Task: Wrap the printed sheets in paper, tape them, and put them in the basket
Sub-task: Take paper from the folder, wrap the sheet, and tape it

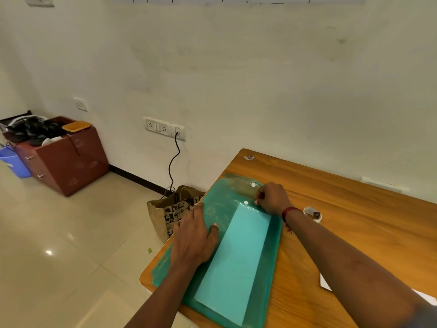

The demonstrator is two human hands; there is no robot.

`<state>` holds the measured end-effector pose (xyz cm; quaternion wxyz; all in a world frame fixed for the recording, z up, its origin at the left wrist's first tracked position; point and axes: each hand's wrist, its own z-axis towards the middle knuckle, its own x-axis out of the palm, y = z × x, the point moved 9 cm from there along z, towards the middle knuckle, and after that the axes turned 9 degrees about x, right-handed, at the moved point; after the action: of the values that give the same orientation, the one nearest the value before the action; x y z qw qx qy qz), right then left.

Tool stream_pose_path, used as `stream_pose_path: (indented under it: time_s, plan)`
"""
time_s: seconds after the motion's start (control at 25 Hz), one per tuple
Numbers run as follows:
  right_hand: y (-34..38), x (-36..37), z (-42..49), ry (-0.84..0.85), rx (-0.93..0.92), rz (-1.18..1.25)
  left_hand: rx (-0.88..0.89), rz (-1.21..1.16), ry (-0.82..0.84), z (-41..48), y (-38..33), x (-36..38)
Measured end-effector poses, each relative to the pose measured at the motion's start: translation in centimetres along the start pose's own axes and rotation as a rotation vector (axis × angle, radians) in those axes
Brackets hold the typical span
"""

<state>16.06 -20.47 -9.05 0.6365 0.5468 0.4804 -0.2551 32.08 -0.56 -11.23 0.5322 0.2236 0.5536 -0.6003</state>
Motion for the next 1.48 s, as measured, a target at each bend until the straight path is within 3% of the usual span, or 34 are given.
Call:
stream_pose_path:
  time_s: [0.2, 0.44, 0.56, 0.76, 1.0, 1.32, 1.48]
  plan:
    - [1.2, 0.9, 0.5, 0.310, 0.051, -0.038, -0.004, -0.062, -0.050, -0.1, 0.0, -0.6]
    - [1.6, 1.6, -0.6, 0.553, 0.043, -0.102, -0.005, -0.082, -0.065, 0.0, 0.4, -0.3]
    - [2.1, 1.6, -1.6, 0.590, -0.043, -0.195, 0.009, -0.047, -0.043, 0.0, 0.1, -0.1]
    - [4.3, -0.3, -1.5, 0.181, -0.287, -0.445, 0.037, 0.038, 0.030, 0.1, 0.1, 0.7]
    - [7.6, -2.3, -5.7, -0.179, -0.500, -0.605, 0.075, 0.154, 0.109, 0.0, -0.3, 1.3]
    - [10.1, -7.0, -9.8, -0.623, -0.598, -0.607, 0.055, 0.206, 0.154, 0.2, 0.0, 1.9]
    - [11.0, -8.8, -11.3, -0.729, -0.613, -0.596, 0.058, 0.216, 0.156, 0.2, -0.2, 1.7]
